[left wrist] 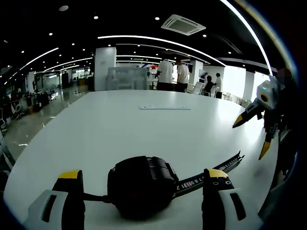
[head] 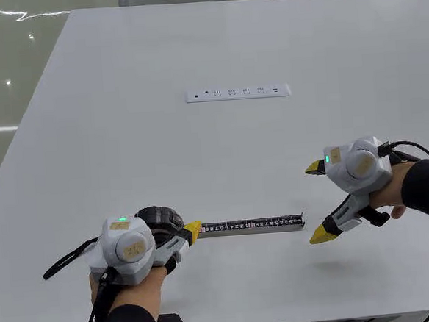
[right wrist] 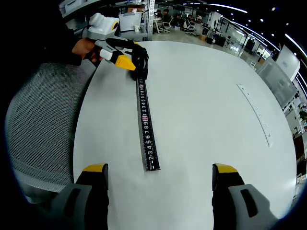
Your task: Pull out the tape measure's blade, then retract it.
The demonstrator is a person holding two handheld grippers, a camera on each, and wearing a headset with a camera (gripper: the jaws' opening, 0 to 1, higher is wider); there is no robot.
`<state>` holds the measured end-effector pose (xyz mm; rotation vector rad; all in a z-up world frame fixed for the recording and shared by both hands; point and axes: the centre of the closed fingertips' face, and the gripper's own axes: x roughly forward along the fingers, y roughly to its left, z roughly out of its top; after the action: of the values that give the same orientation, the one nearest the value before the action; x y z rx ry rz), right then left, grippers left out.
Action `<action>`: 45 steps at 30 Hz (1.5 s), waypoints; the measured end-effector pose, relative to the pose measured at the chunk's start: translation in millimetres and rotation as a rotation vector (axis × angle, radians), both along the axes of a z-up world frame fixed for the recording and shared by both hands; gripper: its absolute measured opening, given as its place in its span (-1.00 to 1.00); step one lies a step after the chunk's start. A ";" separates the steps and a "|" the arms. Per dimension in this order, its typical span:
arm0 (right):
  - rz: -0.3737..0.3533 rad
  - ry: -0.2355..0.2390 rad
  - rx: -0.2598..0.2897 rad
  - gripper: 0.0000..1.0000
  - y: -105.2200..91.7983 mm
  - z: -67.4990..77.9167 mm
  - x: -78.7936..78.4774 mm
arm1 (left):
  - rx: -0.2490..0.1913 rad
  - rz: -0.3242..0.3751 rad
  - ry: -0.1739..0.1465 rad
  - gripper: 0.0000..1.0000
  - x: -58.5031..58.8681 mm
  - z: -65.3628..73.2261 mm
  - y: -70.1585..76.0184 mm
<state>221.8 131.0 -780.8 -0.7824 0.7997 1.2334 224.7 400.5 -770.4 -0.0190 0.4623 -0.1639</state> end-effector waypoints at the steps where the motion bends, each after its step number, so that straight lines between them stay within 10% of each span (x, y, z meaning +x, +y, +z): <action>1: 0.013 -0.003 -0.002 0.66 1.4 0.0 -0.4 | 0.006 -0.008 -0.008 1.00 0.7 0.8 -0.5; 9: 0.057 0.032 -0.029 0.20 -1.4 -14.5 -4.1 | -0.015 -0.030 -0.064 1.00 5.0 5.5 -4.7; 23: 0.067 0.112 -0.056 -0.38 1.4 -40.4 -14.7 | -0.001 -0.046 -0.024 0.97 3.3 -7.7 -6.5; 45: 0.157 0.065 -0.137 -0.75 -0.2 -46.9 -16.0 | -0.076 0.023 0.034 0.55 9.2 -15.8 -5.3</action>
<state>205.8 130.7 -827.8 -0.9343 0.8959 1.3592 233.9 395.2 -786.2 -0.1017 0.4896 -0.1587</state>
